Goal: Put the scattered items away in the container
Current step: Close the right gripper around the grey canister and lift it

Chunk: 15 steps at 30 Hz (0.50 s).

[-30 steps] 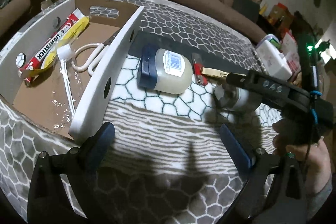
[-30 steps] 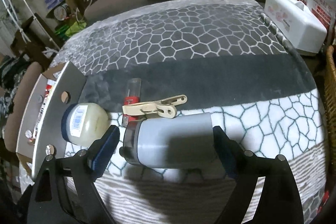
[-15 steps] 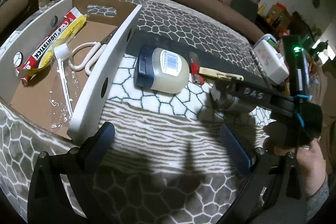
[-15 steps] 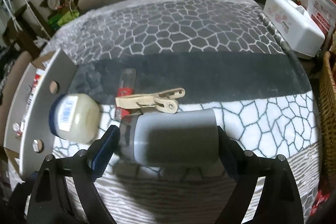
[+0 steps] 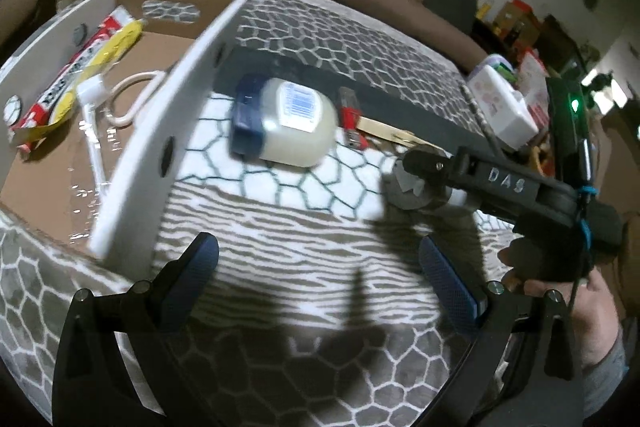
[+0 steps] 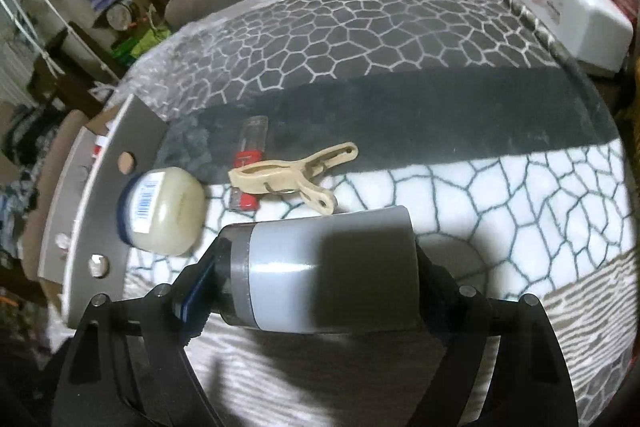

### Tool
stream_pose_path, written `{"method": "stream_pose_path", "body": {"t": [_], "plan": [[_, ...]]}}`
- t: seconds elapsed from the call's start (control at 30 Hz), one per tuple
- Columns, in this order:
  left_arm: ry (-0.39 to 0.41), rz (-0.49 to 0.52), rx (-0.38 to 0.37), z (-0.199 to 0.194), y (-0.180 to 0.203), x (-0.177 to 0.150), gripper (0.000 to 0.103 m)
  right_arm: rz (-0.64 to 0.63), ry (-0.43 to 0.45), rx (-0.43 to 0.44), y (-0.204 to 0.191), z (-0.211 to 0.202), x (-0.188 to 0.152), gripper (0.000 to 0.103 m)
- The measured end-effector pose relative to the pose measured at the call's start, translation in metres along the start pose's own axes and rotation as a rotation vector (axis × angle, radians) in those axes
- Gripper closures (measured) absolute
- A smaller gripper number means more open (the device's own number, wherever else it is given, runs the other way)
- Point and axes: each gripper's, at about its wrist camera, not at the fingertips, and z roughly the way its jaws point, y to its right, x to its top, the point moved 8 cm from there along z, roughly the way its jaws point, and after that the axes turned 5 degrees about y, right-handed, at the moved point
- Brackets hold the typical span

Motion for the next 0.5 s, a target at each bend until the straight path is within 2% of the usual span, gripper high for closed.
{"method": "stream_pose_path", "body": {"t": [0.13, 0.3, 0.4, 0.5], "plan": [[0.009, 0.052, -0.065, 0.0, 0.018, -0.003, 0.002, 0.087, -0.032, 0.127, -0.006, -0.012, -0.004, 0.017], [0.061, 0.109, -0.138, -0.011, 0.037, 0.003, 0.002, 0.132, -0.084, 0.276, -0.03, -0.031, -0.01, 0.017], [0.055, 0.074, -0.241, -0.017, 0.042, 0.007, 0.002, 0.141, -0.11, 0.35, -0.046, -0.041, -0.013, 0.017], [0.061, 0.033, -0.273, -0.022, 0.037, 0.012, 0.002, 0.129, -0.125, 0.386, -0.062, -0.05, -0.013, 0.017]]}}
